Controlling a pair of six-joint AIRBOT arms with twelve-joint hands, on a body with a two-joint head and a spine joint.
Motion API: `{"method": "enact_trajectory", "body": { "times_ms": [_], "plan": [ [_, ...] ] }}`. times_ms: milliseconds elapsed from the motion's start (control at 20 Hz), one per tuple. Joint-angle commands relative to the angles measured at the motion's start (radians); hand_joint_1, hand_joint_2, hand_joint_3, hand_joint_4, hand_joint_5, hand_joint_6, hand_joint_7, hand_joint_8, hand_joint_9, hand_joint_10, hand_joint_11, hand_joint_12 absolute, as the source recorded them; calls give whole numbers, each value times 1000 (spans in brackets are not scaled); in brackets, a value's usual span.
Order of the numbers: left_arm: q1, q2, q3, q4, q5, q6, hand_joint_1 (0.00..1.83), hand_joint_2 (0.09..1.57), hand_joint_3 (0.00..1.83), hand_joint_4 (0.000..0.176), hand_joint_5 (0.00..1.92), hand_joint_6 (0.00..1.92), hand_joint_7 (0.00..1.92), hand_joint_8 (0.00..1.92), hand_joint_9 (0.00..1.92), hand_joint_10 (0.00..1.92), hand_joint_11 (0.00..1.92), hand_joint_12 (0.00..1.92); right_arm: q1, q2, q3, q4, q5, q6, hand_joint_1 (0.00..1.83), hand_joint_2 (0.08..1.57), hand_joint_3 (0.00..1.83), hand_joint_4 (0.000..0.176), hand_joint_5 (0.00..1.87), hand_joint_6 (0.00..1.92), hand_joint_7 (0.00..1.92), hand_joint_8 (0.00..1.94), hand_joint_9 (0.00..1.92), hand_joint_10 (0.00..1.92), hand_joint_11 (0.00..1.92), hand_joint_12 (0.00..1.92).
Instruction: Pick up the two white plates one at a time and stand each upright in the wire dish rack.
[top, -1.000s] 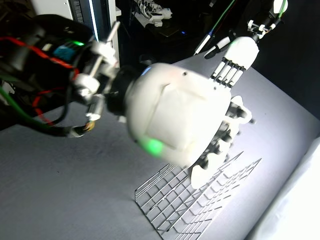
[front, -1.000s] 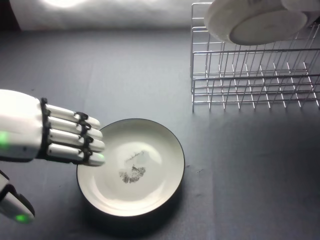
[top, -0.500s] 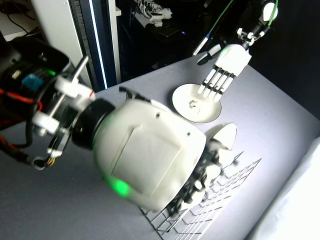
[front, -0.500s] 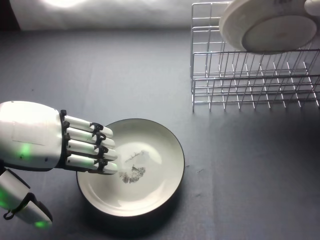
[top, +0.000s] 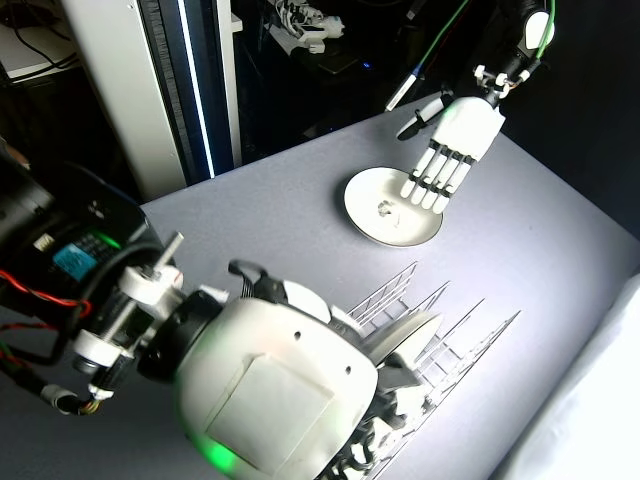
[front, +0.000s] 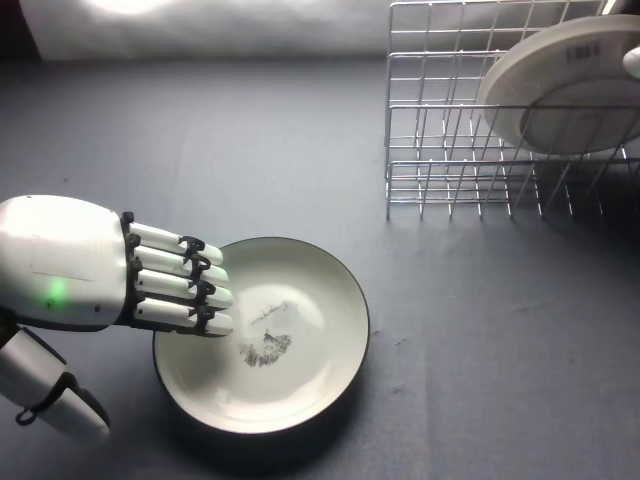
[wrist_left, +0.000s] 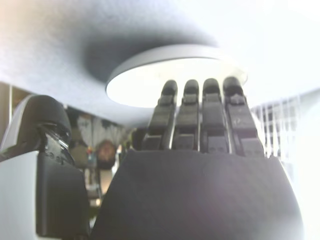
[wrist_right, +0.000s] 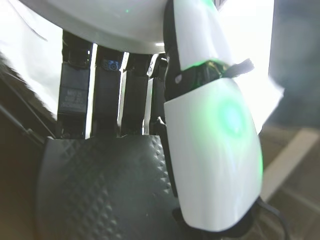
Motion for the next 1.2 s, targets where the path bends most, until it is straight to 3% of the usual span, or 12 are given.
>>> {"method": "enact_trajectory", "body": {
  "times_ms": [0, 150, 200, 350, 400, 450, 500, 550, 600, 700, 950, 1150],
  "plan": [
    [-10, -2, 6, -55, -33, -1, 0, 1101, 1, 0, 0, 0, 0, 0, 0, 0, 0, 0, 3, 5, 9, -9, 147, 3, 1493, 1092, 1, 0, 919, 955, 993, 865, 1011, 954, 827, 1553],
    [-9, -1, 17, -56, -31, -1, 0, 1105, 2, 0, 0, 0, 0, 0, 0, 0, 8, 4, -19, -6, 9, -42, 157, 3, 1490, 1102, 0, 0, 924, 985, 993, 898, 970, 987, 765, 1581],
    [-9, -1, 19, -56, -31, -1, 0, 1105, 1, 0, 0, 0, 0, 0, 0, 0, 1, 0, -21, -8, 9, -49, 162, 3, 1392, 1126, 6, 0, 902, 1091, 928, 1007, 900, 1164, 687, 1350],
    [-6, -6, 34, -56, -26, -1, 0, 1102, 0, 0, 0, 0, 0, 0, 0, 0, 0, 0, -21, -10, 8, -91, 177, 4, 1362, 1157, 2, 0, 837, 1192, 875, 1081, 840, 1288, 638, 1275],
    [-4, -7, 38, -56, -24, -1, 0, 1106, 2, 0, 0, 0, 0, 0, 0, 0, 7, 3, -21, -11, 6, -108, 183, 4, 1264, 1118, 0, 0, 651, 610, 721, 510, 641, 693, 355, 1185],
    [-2, -7, 42, -56, -23, -1, 0, 1106, 2, 0, 0, 0, 0, 0, 0, 0, 7, 3, -20, -11, 1, -121, 185, 4, 1264, 1118, 0, 0, 651, 610, 721, 510, 641, 693, 355, 1185],
    [0, -8, 45, -56, -21, -1, 0, 1104, 1, 0, 0, 0, 0, 0, 0, 0, 1, 0, -20, -10, -2, -142, 197, 4, 1104, 1122, 0, 0, 385, 212, 404, 140, 326, 274, 70, 908],
    [1, -9, 46, -56, -20, -1, 0, 1108, 2, 0, 0, 0, 0, 0, 0, 0, 0, 0, -19, -10, -3, -156, 207, 4, 999, 1129, 2, 0, 299, 21, 261, 11, 219, 46, 2, 626],
    [4, -10, 47, -56, -20, -1, 0, 1111, 4, 0, 0, 0, 0, 0, 0, 0, 0, 0, -15, -10, -7, -168, 213, 4, 874, 1120, 0, 0, 169, 1, 136, 2, 112, 2, 0, 312],
    [9, -8, 46, -56, -18, -1, 0, 1121, 7, 0, 0, 0, 0, 0, 0, 0, 0, 0, -2, -10, -18, -184, 218, 4, 811, 1064, 0, 0, 20, 0, 15, 0, 11, 0, 0, 32],
    [22, -10, 46, -56, -13, 0, 0, 1101, 0, 0, 0, 0, 0, 0, 0, 0, 0, 0, 35, 6, -78, -247, 243, 4, 631, 983, 0, 0, 0, 0, 0, 0, 0, 0, 0, 0],
    [33, -12, 49, -56, -6, 4, 0, 1098, 0, 0, 0, 0, 0, 0, 0, 0, 0, 0, 54, 11, -141, -460, 312, 5, 836, 884, 0, 0, 0, 0, 0, 0, 0, 0, 0, 0]
  ]
}}
